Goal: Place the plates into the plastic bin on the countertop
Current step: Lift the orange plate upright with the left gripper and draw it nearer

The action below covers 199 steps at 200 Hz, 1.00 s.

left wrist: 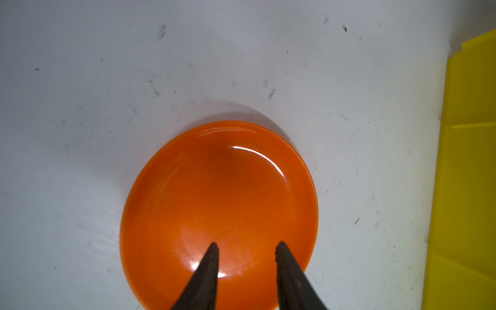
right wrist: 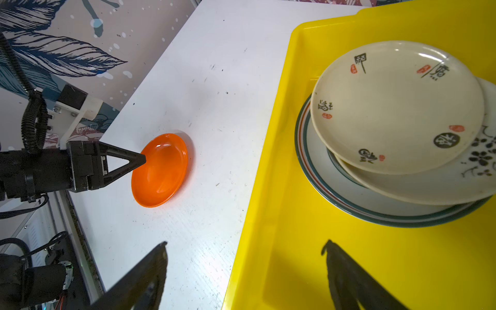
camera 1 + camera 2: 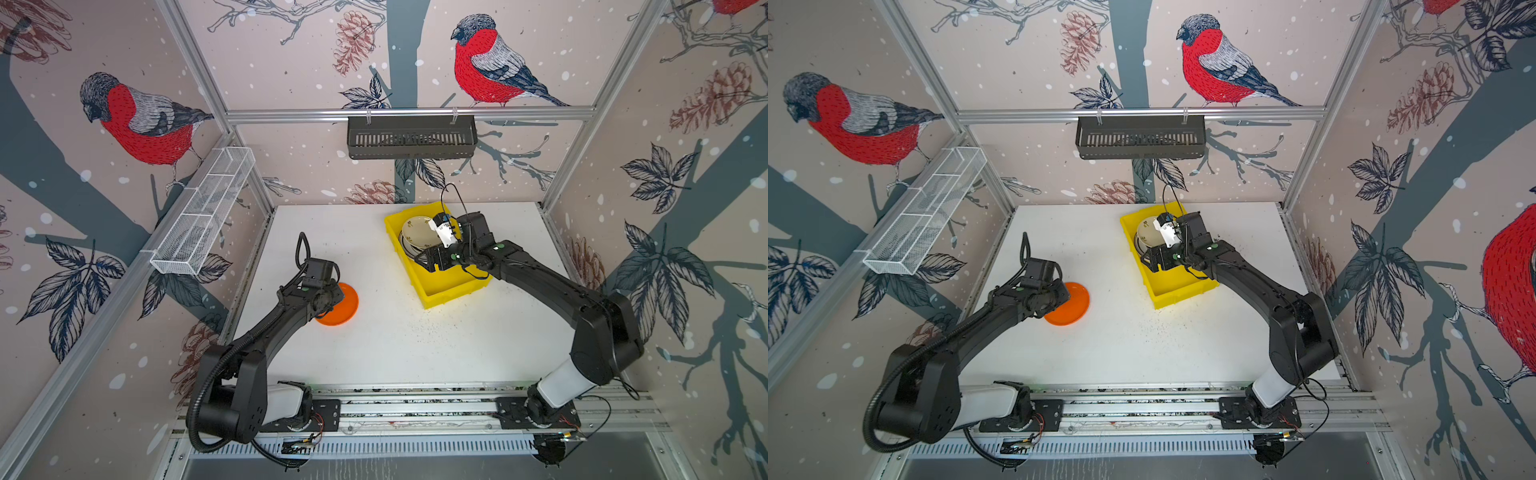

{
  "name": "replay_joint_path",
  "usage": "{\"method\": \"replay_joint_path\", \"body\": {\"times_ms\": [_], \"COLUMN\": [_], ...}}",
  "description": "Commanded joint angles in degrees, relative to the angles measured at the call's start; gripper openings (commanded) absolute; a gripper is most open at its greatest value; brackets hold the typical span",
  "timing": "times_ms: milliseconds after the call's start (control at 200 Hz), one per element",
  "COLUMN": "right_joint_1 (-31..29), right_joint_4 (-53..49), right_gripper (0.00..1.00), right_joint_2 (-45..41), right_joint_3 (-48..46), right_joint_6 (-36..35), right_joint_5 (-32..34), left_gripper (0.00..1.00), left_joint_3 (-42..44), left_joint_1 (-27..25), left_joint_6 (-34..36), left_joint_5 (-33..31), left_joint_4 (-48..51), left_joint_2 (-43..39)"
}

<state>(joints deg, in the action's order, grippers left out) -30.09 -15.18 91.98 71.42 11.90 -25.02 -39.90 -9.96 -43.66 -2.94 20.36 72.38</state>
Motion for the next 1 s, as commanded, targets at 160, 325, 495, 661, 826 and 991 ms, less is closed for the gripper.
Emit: {"method": "replay_joint_path", "body": {"times_ms": [160,325,495,661,826,991], "right_joint_1": [-0.06,0.02,0.03,0.03,-0.02,0.02], "right_joint_4": [3.67,3.64,3.28,2.88,2.53,2.68], "right_gripper": [0.92,0.92,0.92,0.92,0.92,0.92], "right_joint_2": [-0.88,-1.04,-1.28,-1.37,-1.05,-1.42], "right_joint_3": [-1.02,-0.75,-0.87,-0.67,-0.44,-0.54], "right_joint_6": [1.15,1.14,0.96,0.69,0.64,0.52], "right_joint_5": [-3.85,-3.77,-2.96,-2.14,-1.64,-1.9], "left_gripper": [0.27,0.26,0.23,0.24,0.27,0.27], "left_joint_3": [5.63,8.56,11.77,13.65,16.05,17.18], "left_joint_1": [10.94,14.03,14.56,14.53,14.58,14.55], "left_joint_6": [0.75,1.17,0.37,-0.37,-0.12,-0.32], "left_joint_5": [4.96,4.81,6.89,7.6,8.26,9.25], "left_joint_4": [0.37,-0.25,-5.01,-8.43,-10.49,-11.76], "left_joint_2": [-4.92,-6.45,-7.7,-10.7,-11.57,-10.98]}}
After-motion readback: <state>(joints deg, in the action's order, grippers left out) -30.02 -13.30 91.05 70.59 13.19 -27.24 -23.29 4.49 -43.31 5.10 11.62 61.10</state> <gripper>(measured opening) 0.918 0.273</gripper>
